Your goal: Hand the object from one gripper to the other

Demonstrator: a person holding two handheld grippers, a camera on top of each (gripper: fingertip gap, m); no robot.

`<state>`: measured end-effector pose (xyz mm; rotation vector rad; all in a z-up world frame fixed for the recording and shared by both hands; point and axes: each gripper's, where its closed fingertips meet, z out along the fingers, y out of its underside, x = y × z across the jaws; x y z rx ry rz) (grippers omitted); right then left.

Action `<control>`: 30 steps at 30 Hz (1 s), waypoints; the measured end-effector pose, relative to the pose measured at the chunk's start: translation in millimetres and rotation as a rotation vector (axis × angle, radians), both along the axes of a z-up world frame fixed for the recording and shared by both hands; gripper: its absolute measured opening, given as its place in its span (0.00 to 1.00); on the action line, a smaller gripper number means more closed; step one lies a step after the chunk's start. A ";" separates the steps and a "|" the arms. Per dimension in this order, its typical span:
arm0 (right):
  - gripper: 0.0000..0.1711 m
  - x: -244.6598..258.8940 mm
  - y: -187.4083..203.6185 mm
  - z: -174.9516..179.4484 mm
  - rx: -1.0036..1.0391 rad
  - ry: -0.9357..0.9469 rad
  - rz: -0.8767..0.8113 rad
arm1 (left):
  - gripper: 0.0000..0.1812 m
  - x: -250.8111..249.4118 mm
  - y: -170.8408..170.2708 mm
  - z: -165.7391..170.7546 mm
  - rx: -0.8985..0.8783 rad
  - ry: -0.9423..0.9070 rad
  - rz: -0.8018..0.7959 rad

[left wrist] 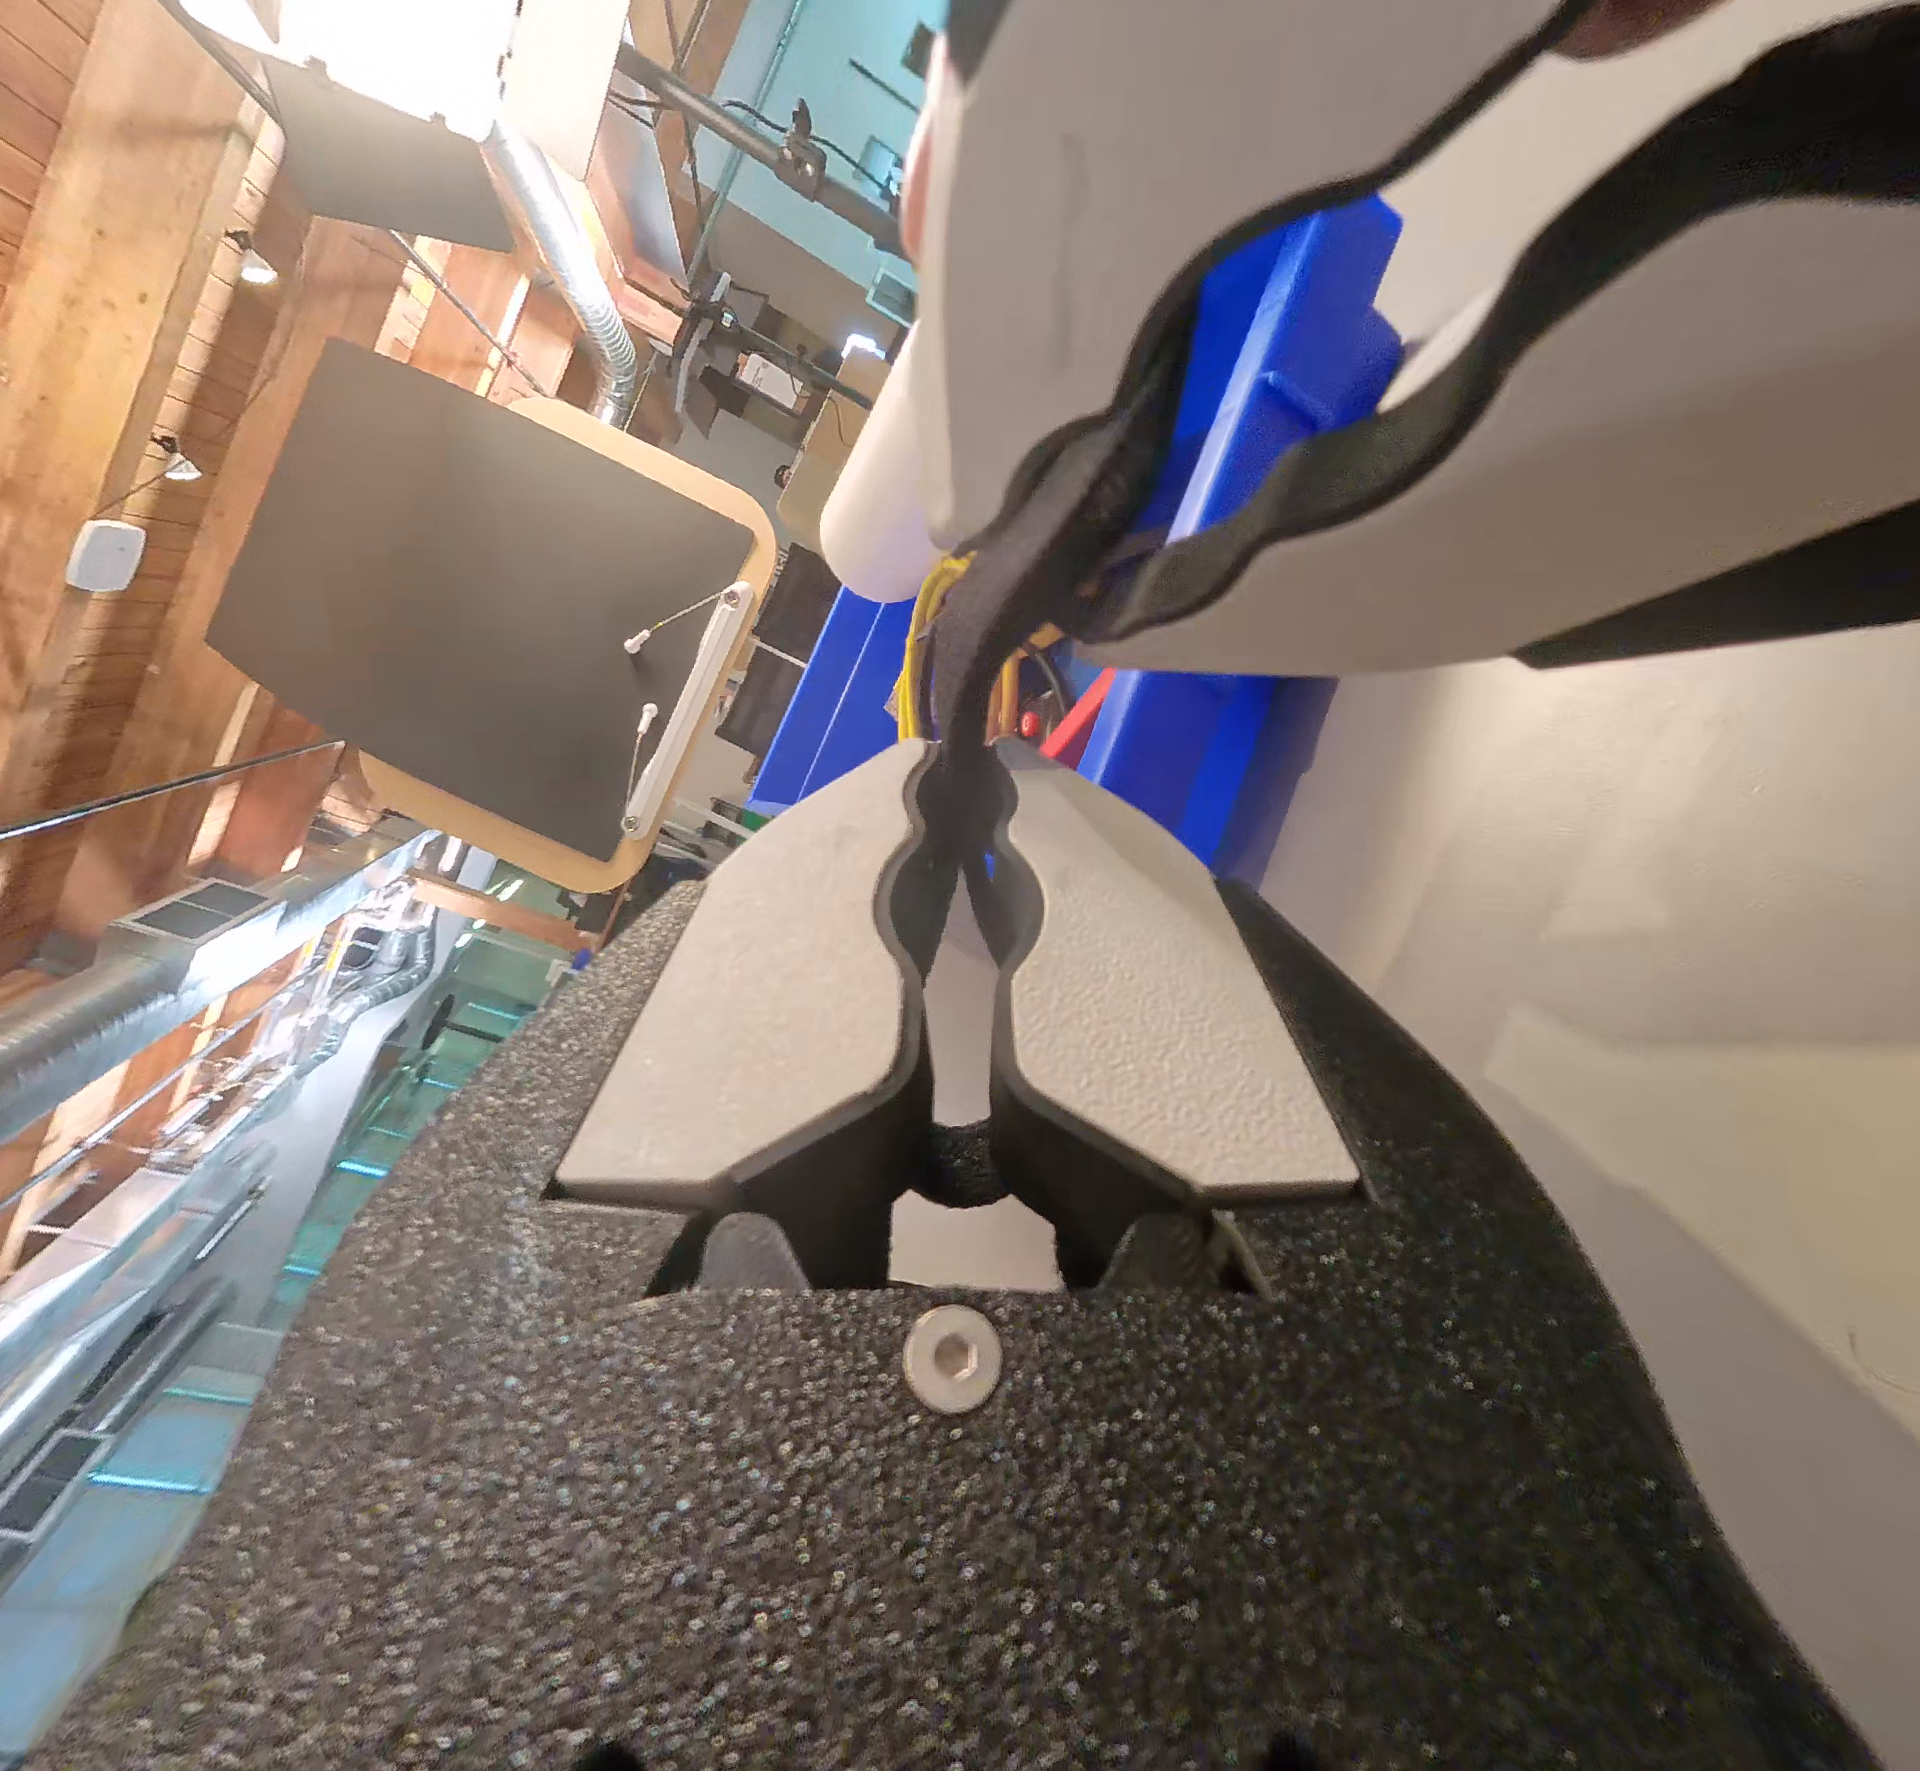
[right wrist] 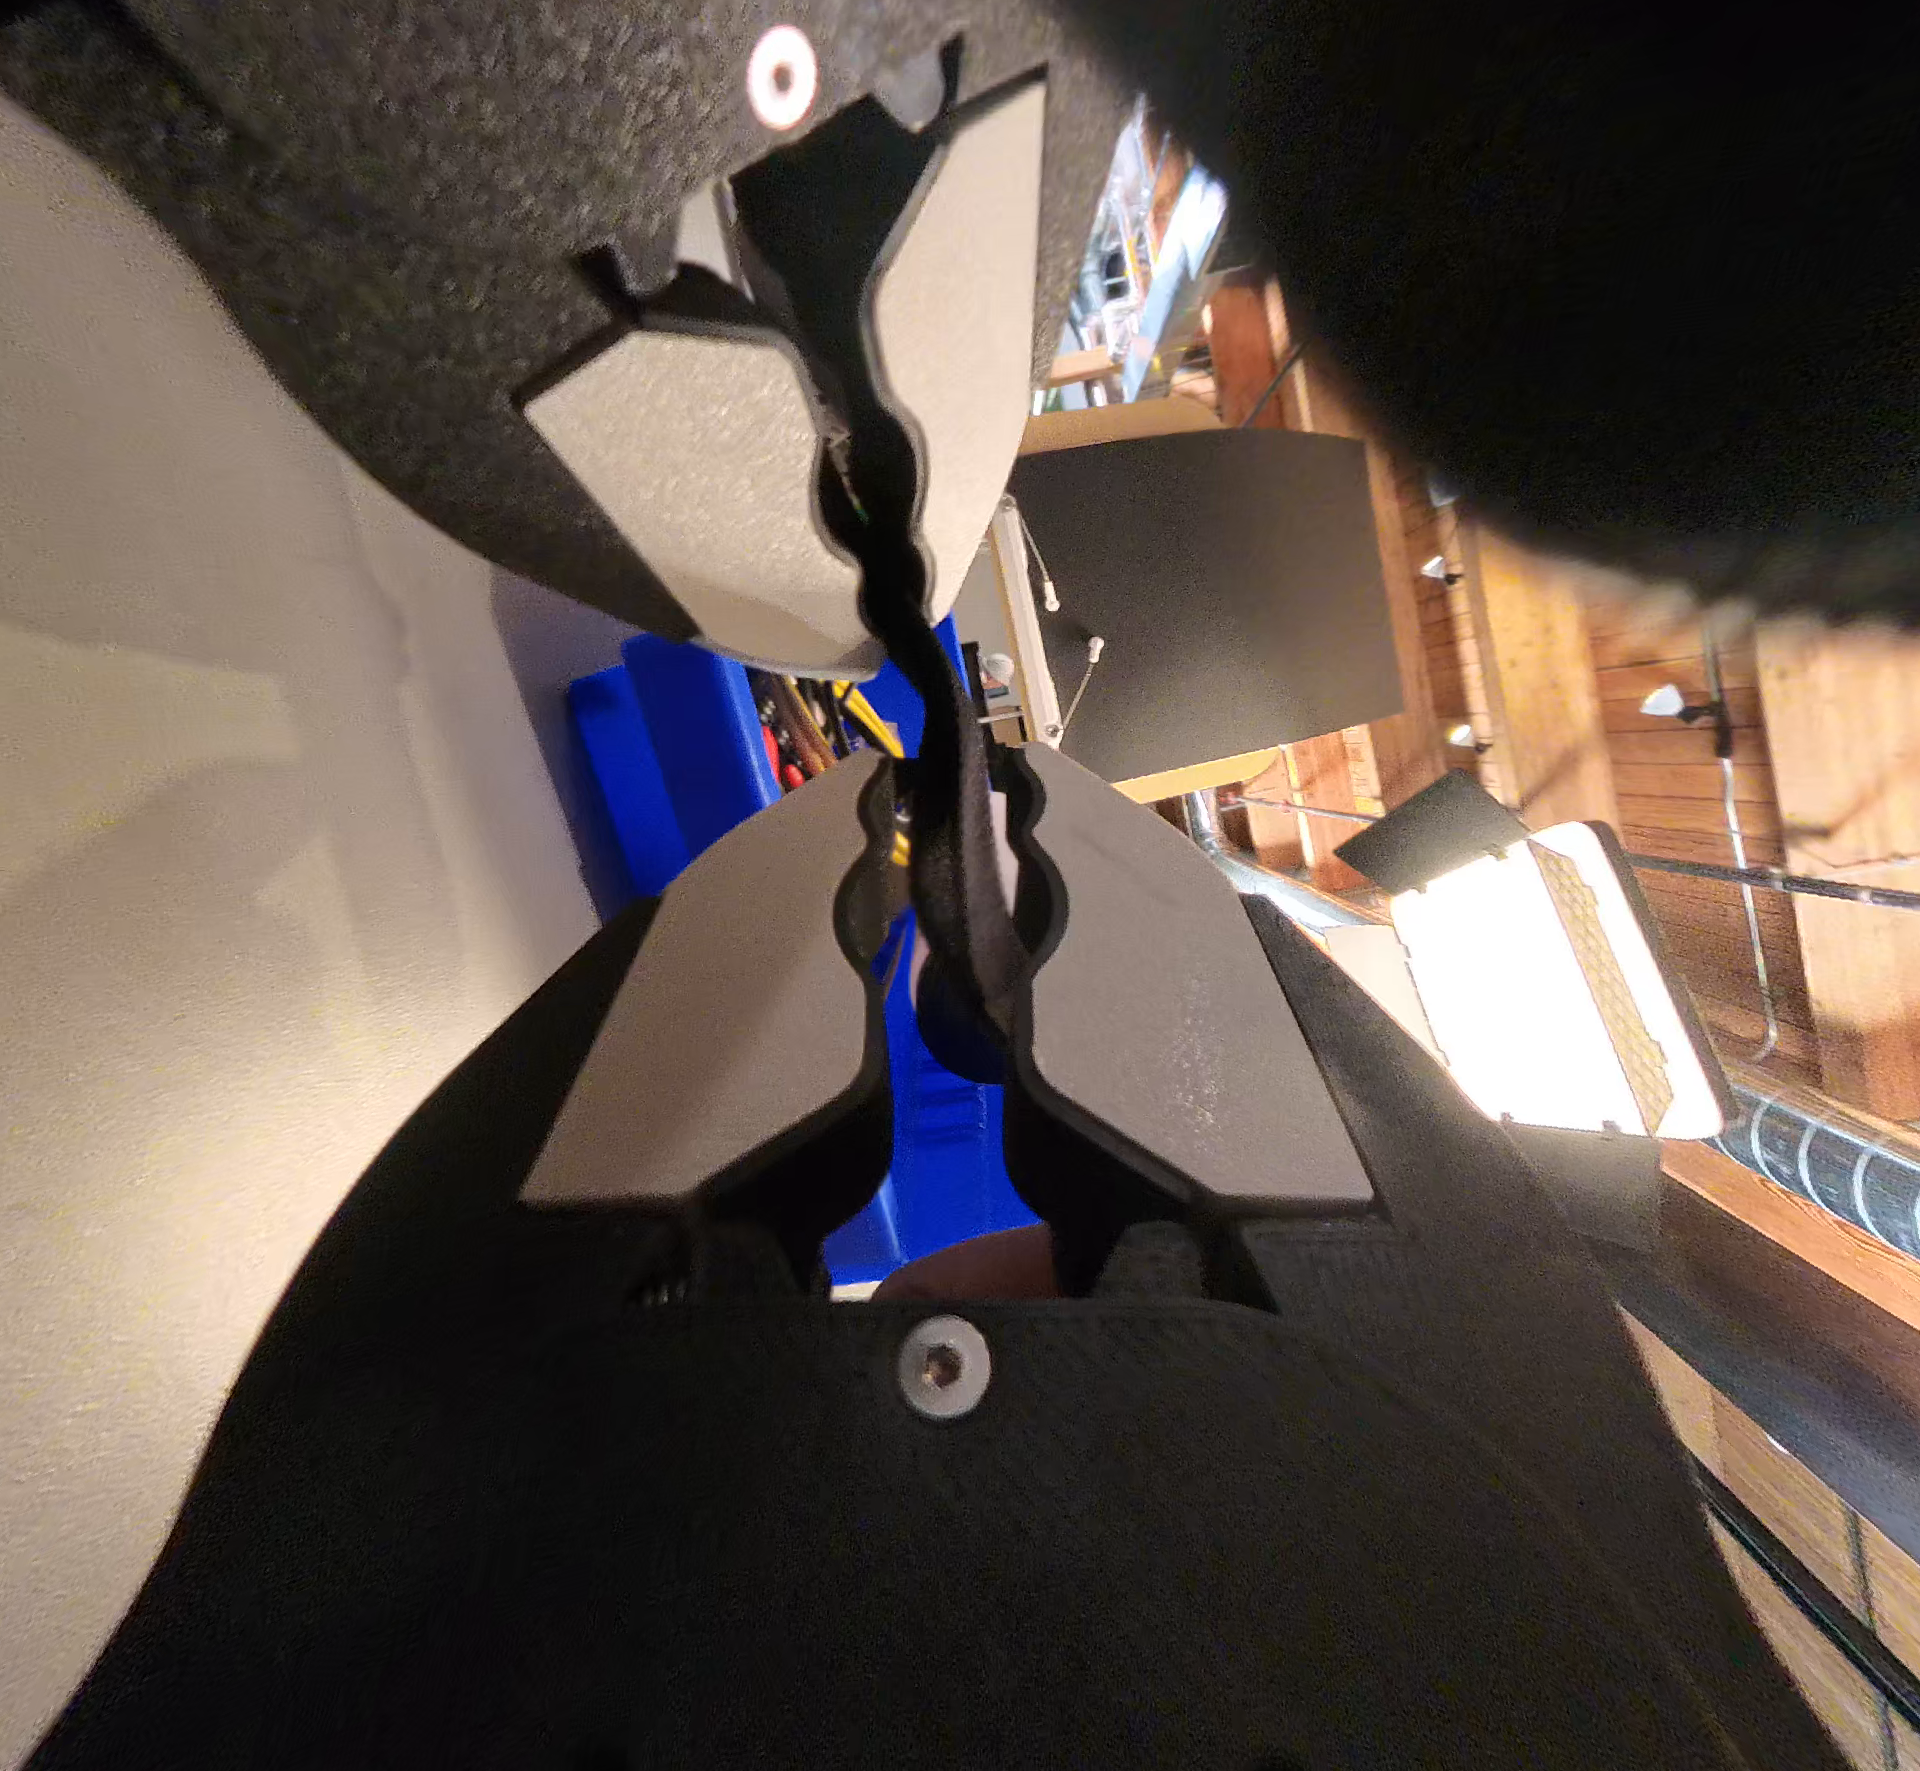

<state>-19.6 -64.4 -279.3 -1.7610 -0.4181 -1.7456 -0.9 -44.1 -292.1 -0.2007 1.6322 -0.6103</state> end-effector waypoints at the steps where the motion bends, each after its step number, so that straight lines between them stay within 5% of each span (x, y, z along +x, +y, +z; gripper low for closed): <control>1: 0.13 -0.1 0.4 -1.7 -0.005 0.010 0.009 | 0.04 -0.1 -0.1 0.4 -0.013 0.006 -0.008; 13: 0.10 7.4 -5.9 2.5 0.027 -0.002 -0.040 | 0.04 -11.2 -13.9 3.6 -0.132 0.075 -0.173; 30: 0.26 8.1 -2.2 -7.8 -0.023 0.014 -0.042 | 0.04 0.7 5.5 -11.8 -0.393 0.331 -0.103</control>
